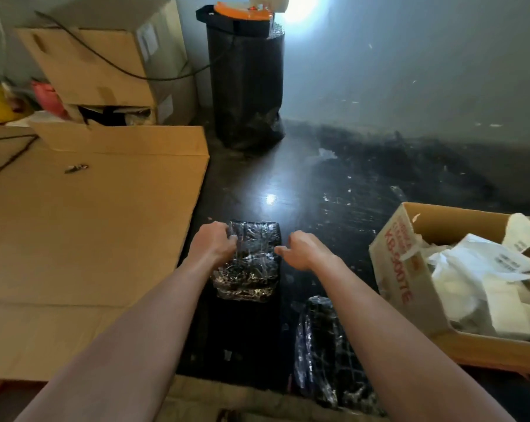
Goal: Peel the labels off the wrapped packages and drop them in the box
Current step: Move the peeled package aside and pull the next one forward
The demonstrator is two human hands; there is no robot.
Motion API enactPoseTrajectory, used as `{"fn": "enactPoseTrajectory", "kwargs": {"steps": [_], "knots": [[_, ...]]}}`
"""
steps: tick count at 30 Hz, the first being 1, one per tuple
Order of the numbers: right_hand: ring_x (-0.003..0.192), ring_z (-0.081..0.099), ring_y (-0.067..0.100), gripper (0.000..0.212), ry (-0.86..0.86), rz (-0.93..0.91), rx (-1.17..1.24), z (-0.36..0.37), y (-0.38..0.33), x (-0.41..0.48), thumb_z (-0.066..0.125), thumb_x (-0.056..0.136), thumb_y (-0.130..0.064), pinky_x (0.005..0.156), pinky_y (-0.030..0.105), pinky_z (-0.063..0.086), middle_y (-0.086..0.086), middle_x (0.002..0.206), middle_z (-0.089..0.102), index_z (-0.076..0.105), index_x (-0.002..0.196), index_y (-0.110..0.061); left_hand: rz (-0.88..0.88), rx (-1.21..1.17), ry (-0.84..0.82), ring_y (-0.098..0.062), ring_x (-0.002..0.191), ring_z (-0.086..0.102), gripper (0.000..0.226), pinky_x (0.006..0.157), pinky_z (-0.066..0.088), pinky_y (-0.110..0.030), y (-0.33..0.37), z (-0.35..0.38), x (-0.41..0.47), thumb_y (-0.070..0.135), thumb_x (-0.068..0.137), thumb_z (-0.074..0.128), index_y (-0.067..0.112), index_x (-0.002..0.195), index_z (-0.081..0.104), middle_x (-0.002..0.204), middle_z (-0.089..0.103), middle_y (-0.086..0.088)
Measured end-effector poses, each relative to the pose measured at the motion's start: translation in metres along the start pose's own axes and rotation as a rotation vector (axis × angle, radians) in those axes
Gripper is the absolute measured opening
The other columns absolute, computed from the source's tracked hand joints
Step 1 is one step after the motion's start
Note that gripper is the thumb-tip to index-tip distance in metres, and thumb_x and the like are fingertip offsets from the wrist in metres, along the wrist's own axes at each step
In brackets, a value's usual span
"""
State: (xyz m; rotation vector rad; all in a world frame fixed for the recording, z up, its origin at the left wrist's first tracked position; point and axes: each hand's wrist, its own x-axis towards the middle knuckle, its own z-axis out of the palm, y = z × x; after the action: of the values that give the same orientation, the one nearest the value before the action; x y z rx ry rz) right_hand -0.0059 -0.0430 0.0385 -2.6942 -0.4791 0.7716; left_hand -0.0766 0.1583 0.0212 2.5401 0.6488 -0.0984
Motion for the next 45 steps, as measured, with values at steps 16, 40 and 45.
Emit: {"fn": "enactPoseTrajectory", "kwargs": {"steps": [16, 40, 45], "knots": [[0.114, 0.053, 0.01, 0.046, 0.121, 0.1, 0.602, 0.067, -0.009, -0.017, 0.069, 0.096, -0.036, 0.098, 0.032, 0.041, -0.017, 0.118, 0.056, 0.054, 0.137, -0.026, -0.163, -0.437, -0.177, -0.03, 0.14, 0.046, 0.058, 0.108, 0.037, -0.036, -0.055, 0.022, -0.005, 0.041, 0.099, 0.06, 0.013, 0.148, 0.05, 0.152, 0.05, -0.006], [0.11, 0.063, 0.02, 0.079, -0.01, 0.179, 0.637, 0.171, -0.001, -0.169, 0.079, 0.083, -0.047, 0.095, 0.046, 0.055, 0.002, 0.136, 0.058, 0.036, 0.145, -0.022, -0.12, -0.53, -0.31, -0.021, 0.105, 0.069, 0.058, 0.095, 0.055, -0.044, -0.131, 0.044, -0.175, 0.03, 0.097, 0.064, 0.024, 0.151, 0.045, 0.126, 0.067, -0.006], [0.12, 0.061, 0.023, 0.085, -0.041, 0.236, 0.626, 0.181, 0.006, -0.161, 0.075, 0.088, -0.043, 0.1, 0.046, 0.053, 0.002, 0.145, 0.053, 0.027, 0.155, -0.021, -0.175, -0.588, -0.354, -0.023, 0.102, 0.071, 0.063, 0.096, 0.056, -0.046, -0.132, 0.068, -0.171, 0.021, 0.096, 0.067, 0.021, 0.154, 0.041, 0.123, 0.068, -0.009]]}}
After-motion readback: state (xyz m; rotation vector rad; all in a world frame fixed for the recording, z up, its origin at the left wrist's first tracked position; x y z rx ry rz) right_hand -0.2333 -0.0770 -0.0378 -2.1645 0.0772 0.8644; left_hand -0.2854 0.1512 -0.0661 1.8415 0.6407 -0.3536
